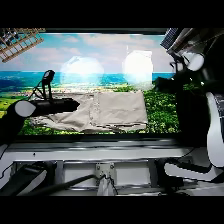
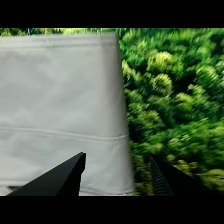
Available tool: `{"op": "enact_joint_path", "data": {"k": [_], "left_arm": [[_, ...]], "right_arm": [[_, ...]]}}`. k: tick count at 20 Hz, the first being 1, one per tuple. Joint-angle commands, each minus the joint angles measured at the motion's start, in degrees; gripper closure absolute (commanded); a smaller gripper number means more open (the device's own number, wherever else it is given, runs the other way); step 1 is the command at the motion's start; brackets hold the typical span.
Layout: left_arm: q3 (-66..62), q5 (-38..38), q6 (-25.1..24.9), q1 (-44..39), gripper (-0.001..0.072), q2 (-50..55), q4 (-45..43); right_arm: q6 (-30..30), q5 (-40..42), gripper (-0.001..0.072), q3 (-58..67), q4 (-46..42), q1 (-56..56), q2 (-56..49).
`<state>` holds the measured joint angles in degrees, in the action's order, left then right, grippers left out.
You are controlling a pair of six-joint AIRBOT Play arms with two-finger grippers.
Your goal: Fold the clothes and pants, and hang the long-sleeved shirts on hangers.
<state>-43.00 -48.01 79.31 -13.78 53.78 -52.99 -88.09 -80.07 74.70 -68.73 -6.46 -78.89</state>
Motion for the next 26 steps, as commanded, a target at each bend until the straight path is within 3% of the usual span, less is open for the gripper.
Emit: {"op": "enact_joint_path", "data": {"k": [1, 4, 9, 15, 17, 22, 23, 25, 26], "left_arm": [[0.0, 4.4, 0.0, -1.8, 0.0697, 5.6, 0.7], [0.0, 6.6, 0.0, -4.3, 0.0697, 7.8, 1.1], [0.0, 8.1, 0.0, -6.3, 0.0697, 9.3, 1.2], [0.0, 8.2, 0.0, -6.3, 0.0697, 9.7, 1.1], [0.0, 8.2, 0.0, -6.3, 0.0697, 9.7, 1.1], [0.0, 7.9, 0.0, -6.3, 0.0697, 9.7, 1.1], [0.0, 7.9, 0.0, -6.3, 0.0697, 9.7, 1.1], [0.0, 7.9, 0.0, -6.3, 0.0697, 9.7, 1.1], [0.0, 7.8, 0.0, -6.3, 0.0697, 9.7, 1.1]], "right_arm": [[10.7, 6.8, 0.0202, -13.9, 19.5, -10.4, 1.7], [16.1, 12.8, 0.0202, -21.8, 19.7, -10.6, 1.2], [19.1, 15.5, 0.0202, -27.0, 23.1, -10.6, -1.2], [19.1, 20.7, 0.0204, -27.8, 23.4, -5.4, -1.3], [18.1, 22.7, 0.0268, -27.8, 23.3, -2.4, -1.6], [15.7, 25.7, 0.0284, -27.8, 23.3, 4.3, -3.9], [15.7, 26.1, 0.0354, -27.8, 23.3, 5.1, -3.9], [15.5, 26.3, 0.0683, -27.7, 23.3, 5.7, -3.6], [15.4, 26.2, 0.0694, -27.7, 23.0, 5.2, -3.2]]}}
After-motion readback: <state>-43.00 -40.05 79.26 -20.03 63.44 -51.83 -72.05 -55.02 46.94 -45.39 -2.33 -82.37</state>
